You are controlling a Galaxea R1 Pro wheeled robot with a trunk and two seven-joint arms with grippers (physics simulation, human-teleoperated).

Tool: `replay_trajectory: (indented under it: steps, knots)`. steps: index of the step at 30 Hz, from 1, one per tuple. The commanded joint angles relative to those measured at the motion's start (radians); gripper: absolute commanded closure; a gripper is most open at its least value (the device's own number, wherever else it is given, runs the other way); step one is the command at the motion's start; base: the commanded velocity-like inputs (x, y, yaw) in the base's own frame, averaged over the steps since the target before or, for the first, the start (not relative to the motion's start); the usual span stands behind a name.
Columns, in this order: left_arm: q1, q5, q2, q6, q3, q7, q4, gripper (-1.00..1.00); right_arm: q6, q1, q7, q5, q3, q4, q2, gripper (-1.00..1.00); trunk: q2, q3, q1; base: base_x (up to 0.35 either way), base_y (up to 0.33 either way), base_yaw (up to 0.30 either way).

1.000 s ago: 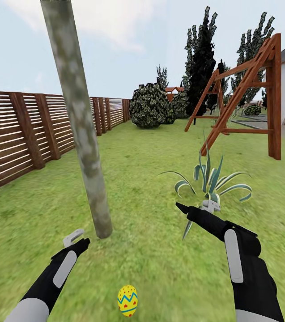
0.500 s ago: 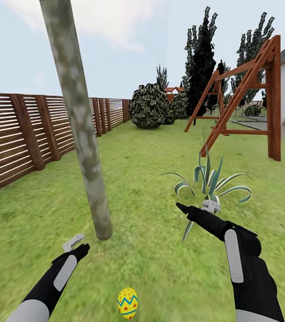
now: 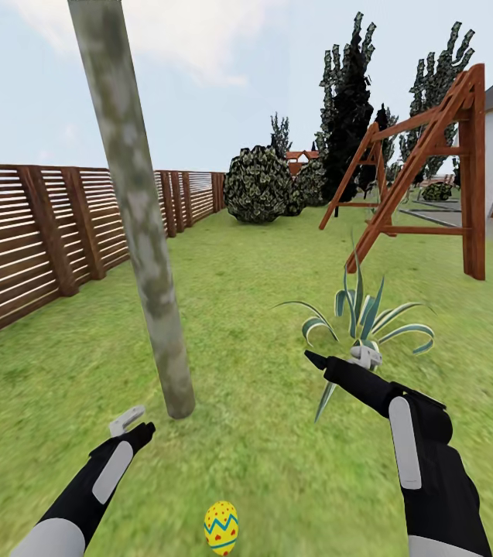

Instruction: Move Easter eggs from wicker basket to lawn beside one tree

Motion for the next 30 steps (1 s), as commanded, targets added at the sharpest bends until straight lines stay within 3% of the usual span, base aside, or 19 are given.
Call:
replay_trajectory:
  steps: [1,12,30]
  knots:
    - [0.000,0.009,0.000,0.004,0.000,0.006,-0.002,-1.00,0.006,-0.001,0.007,0.003,-0.003,-0.001,0.001,-1.00,0.007,0.002,-0.004,0.000,0.000,0.000]
    - [0.000,0.009,0.000,0.004,0.000,0.006,-0.002,-1.00,0.006,-0.001,0.006,0.003,-0.003,-0.001,0.001,-1.00,0.084,0.037,-0.046,-0.003,0.000,0.000]
    - [0.000,0.012,0.000,0.004,0.004,0.006,-0.009,-1.00,0.007,-0.001,0.006,0.003,-0.002,-0.001,0.002,-1.00,0.210,0.093,-0.115,-0.107,0.000,0.000]
